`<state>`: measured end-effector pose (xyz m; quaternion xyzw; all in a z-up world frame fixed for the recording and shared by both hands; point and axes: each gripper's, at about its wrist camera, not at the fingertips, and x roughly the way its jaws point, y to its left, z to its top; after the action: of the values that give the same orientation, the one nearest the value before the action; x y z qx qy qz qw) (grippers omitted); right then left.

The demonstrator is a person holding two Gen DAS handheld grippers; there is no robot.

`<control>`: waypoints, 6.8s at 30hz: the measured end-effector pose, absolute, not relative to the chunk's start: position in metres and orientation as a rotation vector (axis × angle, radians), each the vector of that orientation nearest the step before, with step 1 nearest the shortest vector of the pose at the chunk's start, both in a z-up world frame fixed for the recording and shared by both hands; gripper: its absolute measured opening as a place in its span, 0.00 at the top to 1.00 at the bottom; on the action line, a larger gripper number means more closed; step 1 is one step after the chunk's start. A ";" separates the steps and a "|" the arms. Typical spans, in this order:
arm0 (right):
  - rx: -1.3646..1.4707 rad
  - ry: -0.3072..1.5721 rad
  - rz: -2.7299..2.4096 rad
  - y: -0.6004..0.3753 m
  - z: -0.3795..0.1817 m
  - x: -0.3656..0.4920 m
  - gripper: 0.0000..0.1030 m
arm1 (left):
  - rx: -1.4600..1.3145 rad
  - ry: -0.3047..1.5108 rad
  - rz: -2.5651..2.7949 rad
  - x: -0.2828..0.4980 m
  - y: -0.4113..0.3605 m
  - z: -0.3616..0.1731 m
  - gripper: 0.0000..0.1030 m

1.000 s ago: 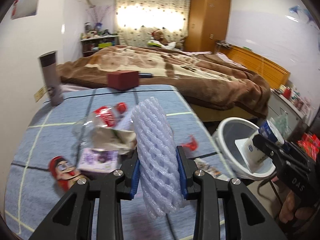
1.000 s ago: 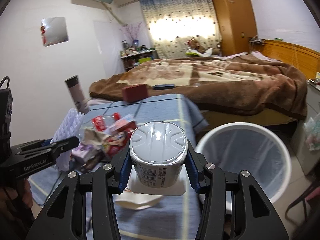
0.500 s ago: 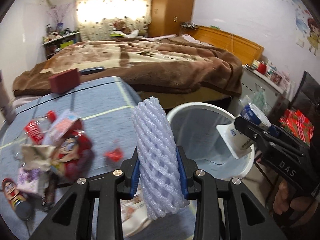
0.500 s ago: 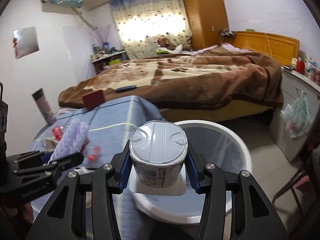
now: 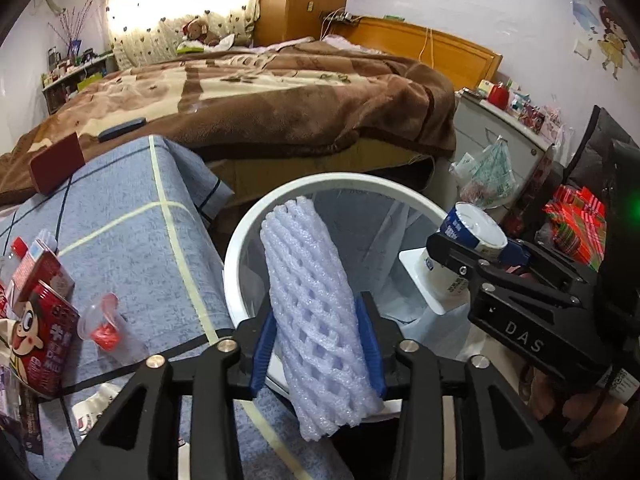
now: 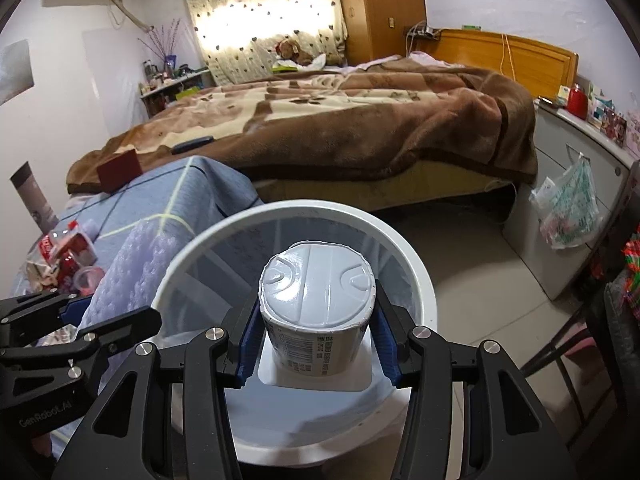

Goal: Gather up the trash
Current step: 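Carry both items over the white wastebasket and open both tools to drop them, then grasp the red can with the left tool while the right tool grasps the patterned paper cup, then carry the can and paper cup over the wastebasket and open both tools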

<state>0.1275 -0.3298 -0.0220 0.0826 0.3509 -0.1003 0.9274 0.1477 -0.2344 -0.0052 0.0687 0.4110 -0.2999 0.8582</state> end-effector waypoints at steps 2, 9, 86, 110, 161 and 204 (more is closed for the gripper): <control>0.182 0.729 -0.211 -0.333 -0.024 0.128 0.51 | 0.139 0.868 -0.631 0.149 -0.234 -0.007 0.42; 0.177 0.724 -0.230 -0.337 -0.023 0.125 0.39 | 0.113 0.876 -0.607 0.151 -0.228 -0.009 0.32; 0.024 0.797 0.261 -0.123 -0.041 0.120 0.66 | -0.295 0.871 0.038 0.159 0.120 -0.046 0.25; 0.051 0.793 0.259 -0.120 -0.039 0.127 0.75 | -0.248 0.865 0.059 0.175 0.131 -0.050 0.44; 0.166 0.601 0.064 -0.206 0.001 0.103 0.77 | 0.034 0.664 -0.183 0.106 -0.035 0.023 0.44; 0.229 0.760 -0.208 -0.334 -0.035 0.119 0.74 | 0.149 0.775 -0.539 0.148 -0.227 -0.005 0.34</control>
<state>0.1187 -0.3341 -0.0353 0.1114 0.3696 -0.1010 0.9169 0.1483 -0.2273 -0.0052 0.0716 0.3731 -0.2593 0.8879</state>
